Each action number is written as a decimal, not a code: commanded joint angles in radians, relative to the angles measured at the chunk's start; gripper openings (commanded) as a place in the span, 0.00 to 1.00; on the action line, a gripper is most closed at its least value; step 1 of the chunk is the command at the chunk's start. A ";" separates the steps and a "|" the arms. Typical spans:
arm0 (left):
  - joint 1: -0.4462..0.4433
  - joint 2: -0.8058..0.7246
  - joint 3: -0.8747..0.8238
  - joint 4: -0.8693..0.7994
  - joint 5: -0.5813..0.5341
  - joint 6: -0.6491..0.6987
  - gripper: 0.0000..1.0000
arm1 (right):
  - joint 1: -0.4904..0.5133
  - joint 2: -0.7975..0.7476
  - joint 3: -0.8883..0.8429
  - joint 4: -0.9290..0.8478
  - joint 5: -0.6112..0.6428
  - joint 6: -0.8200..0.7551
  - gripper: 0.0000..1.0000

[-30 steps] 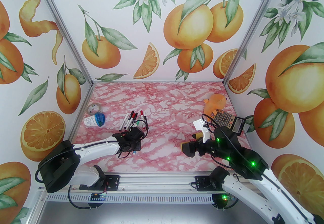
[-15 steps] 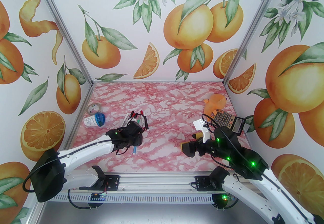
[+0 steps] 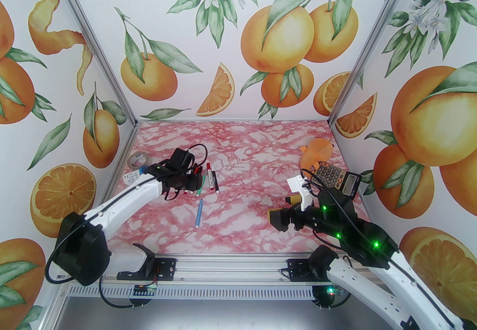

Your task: Open the pen caps

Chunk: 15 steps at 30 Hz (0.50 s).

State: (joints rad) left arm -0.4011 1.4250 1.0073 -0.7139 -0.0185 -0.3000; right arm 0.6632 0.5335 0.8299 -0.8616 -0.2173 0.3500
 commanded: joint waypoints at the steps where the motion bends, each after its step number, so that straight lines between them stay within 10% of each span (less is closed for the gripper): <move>1: 0.068 0.063 0.058 -0.024 0.055 0.095 0.53 | 0.005 -0.010 -0.006 0.002 0.022 -0.004 1.00; 15: 0.208 0.280 0.132 0.005 0.089 0.116 0.41 | 0.004 -0.024 -0.008 0.004 0.013 -0.006 1.00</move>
State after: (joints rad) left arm -0.2024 1.6745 1.0924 -0.7216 0.0601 -0.2054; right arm 0.6632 0.5247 0.8295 -0.8616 -0.2173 0.3496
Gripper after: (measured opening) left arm 0.417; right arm 0.996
